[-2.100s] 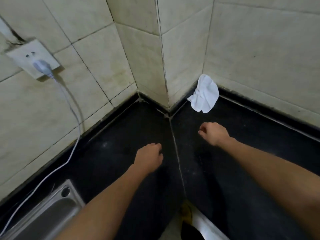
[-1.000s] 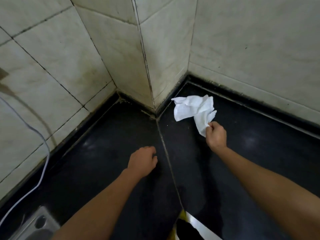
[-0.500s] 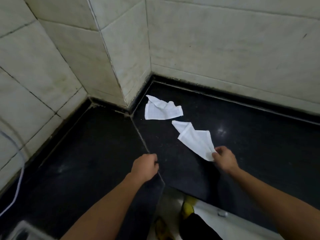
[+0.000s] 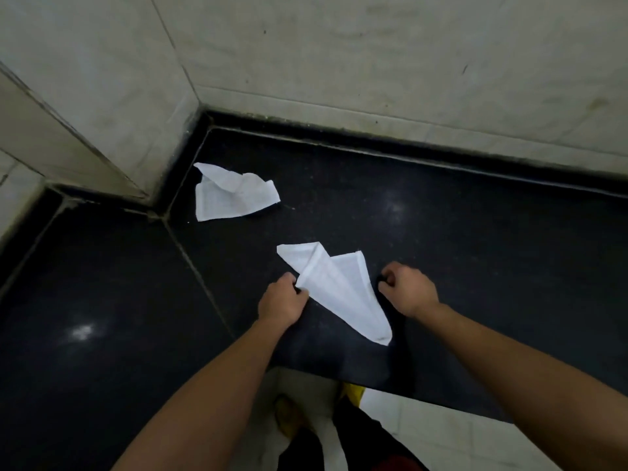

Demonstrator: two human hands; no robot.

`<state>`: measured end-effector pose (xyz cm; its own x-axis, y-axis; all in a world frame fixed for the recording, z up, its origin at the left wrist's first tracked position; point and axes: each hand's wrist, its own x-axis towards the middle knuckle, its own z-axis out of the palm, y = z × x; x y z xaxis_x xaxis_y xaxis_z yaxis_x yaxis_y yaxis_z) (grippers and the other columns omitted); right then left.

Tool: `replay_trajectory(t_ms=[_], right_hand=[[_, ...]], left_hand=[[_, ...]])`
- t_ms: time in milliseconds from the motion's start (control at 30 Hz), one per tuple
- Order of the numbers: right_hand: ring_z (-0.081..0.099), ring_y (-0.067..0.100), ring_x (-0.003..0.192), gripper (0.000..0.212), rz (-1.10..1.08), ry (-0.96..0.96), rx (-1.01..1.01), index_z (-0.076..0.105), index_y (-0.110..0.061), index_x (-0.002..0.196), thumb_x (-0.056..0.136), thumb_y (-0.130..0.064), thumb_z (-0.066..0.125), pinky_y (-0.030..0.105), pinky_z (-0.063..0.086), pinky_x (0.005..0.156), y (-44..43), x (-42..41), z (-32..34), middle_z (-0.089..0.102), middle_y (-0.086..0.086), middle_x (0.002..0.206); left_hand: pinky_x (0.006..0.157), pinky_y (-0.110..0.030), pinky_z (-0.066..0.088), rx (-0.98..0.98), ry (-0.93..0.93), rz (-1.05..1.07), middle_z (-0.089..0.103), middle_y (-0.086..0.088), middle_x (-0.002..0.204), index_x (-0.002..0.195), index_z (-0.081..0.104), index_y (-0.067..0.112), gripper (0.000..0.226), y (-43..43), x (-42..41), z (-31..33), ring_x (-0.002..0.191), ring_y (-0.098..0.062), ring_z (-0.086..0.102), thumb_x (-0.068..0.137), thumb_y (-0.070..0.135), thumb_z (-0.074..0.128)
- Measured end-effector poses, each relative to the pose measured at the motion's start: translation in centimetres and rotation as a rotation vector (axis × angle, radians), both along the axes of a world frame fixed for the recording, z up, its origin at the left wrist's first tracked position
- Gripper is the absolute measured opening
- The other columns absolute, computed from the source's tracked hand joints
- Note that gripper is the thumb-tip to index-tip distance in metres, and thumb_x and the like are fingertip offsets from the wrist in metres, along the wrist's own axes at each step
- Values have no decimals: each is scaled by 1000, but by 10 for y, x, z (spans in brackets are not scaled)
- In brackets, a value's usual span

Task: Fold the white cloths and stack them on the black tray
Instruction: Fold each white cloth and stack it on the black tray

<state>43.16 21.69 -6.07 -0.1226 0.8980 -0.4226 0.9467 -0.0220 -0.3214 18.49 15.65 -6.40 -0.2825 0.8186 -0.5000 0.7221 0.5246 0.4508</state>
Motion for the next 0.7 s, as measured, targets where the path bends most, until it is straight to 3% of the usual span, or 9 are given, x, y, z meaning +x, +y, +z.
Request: replay_trajectory(t_ms=[200,367,533,700], right_hand=[[59,31,104,42,110,18,44,47,-22,131,92,-38,52,39,47,83,48,-31,-17,52,7,123],[61,31,97,22,130,-59,55,61,-18,107,91,-29,49,34,43,75,67,-39,-30,64,8,109],[61,31,94,21,77,-48,117,59,-19,108,94,-28,47,36,43,74,72,-16,-28,61,8,109],[57,20,96,24,246,150,212,59,-20,112,93,-34,55,34,48,75,33,-11,-13,55,0,109]], left_hand=[[67,-32,45,-18,52,127,61,-1,87,86,53,19,15,19,22,-21,79,-21,57,86,32,59],[62,-30,42,-63,56,232,61,-1,82,84,57,16,14,7,26,-22,77,-20,57,84,30,61],[61,-30,48,-166,46,297,62,-2,79,81,57,17,15,-38,11,-19,73,-19,60,81,31,64],[56,-27,44,-161,21,348,59,-1,72,72,55,15,17,-64,2,-12,68,-17,59,80,23,69]])
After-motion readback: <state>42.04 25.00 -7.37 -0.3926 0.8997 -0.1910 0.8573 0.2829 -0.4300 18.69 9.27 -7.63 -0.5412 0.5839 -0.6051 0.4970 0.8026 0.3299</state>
